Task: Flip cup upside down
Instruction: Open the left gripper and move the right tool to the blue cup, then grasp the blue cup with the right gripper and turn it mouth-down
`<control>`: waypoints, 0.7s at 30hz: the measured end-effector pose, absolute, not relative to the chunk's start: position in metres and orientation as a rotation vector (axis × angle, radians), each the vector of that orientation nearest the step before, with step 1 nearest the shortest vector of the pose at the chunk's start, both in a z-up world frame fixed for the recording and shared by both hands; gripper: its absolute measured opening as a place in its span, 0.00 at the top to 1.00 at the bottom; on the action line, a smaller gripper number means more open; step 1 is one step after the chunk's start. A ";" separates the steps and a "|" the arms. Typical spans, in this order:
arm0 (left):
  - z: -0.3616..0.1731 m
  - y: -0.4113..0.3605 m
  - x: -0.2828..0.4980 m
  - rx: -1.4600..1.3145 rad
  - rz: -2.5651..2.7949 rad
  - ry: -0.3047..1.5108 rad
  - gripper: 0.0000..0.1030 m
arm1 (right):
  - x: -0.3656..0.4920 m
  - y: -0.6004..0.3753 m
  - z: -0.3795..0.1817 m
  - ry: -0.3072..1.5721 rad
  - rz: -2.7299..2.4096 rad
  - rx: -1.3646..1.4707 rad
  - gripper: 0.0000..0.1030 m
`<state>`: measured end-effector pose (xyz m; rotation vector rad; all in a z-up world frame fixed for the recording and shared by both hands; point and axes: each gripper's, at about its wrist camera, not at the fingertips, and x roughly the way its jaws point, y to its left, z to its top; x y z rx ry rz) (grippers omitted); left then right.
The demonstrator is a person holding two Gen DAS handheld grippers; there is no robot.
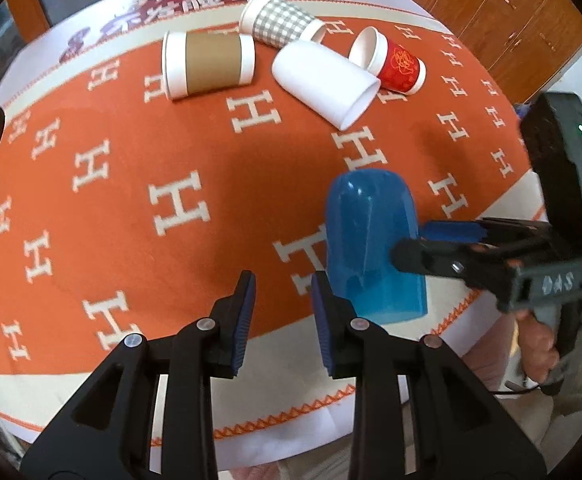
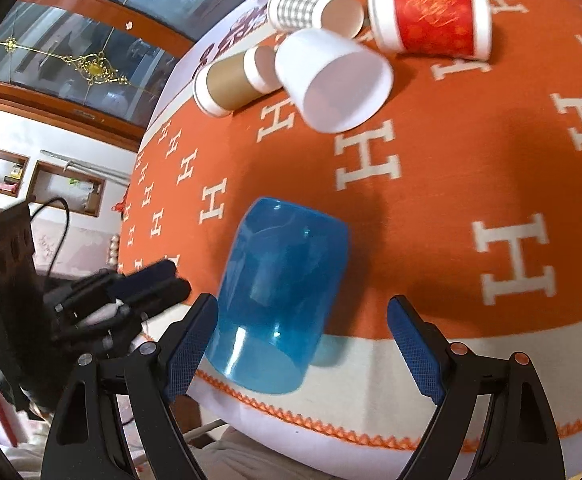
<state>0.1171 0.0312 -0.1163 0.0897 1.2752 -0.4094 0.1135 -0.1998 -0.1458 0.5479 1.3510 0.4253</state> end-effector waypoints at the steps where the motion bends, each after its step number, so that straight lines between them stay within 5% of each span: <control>1: -0.118 0.035 0.116 0.071 -0.413 1.278 0.75 | 0.116 -0.198 -0.148 1.361 0.428 0.552 0.14; 6: -0.128 0.052 0.115 -0.014 -0.391 1.278 0.75 | 0.134 -0.187 -0.161 1.404 0.466 0.587 0.15; 12: -0.141 0.070 0.121 -0.122 -0.356 1.297 0.75 | 0.149 -0.175 -0.168 1.430 0.532 0.618 0.33; 21: -0.139 0.074 0.120 -0.082 -0.283 1.256 0.75 | 0.140 -0.169 -0.161 1.399 0.518 0.577 0.35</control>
